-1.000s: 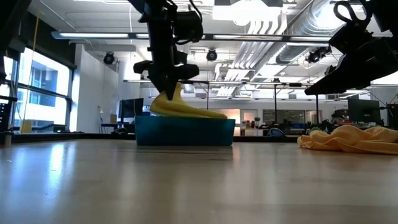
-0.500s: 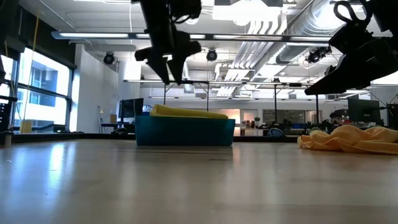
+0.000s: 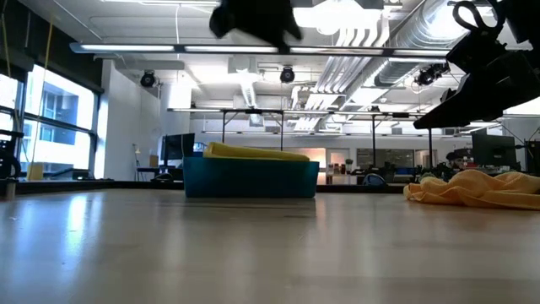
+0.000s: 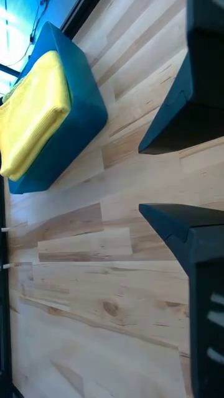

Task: Fold microfiber towels
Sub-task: Fold the orange microfiber cloth

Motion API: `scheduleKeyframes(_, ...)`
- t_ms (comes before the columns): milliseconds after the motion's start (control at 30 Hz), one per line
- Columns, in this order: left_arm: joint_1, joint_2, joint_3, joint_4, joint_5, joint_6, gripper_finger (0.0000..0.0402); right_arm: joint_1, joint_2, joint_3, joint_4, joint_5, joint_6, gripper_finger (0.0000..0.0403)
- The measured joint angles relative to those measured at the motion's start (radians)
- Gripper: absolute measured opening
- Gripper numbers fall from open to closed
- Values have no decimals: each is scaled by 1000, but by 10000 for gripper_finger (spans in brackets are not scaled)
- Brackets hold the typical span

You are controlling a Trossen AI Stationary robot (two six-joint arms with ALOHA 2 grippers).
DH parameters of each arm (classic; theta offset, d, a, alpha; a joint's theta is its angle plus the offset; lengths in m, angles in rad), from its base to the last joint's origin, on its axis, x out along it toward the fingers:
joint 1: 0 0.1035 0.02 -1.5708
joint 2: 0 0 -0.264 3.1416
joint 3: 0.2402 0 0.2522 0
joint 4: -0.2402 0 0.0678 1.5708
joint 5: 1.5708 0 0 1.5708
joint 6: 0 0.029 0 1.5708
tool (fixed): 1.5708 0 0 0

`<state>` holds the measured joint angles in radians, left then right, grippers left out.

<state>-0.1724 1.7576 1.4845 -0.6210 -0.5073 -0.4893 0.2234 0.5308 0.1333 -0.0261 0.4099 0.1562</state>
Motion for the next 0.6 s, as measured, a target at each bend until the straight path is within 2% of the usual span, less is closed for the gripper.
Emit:
scheduleKeyframes(267,-202,11,0,259,-24,104,136,0,0,0,4,0,3,131)
scheduleKeyframes(433,-249,11,0,354,-23,149,136,0,0,0,89,-1,190,131)
scheduleKeyframes(600,-247,11,0,415,-20,213,135,-1,-1,0,227,-7,298,131)
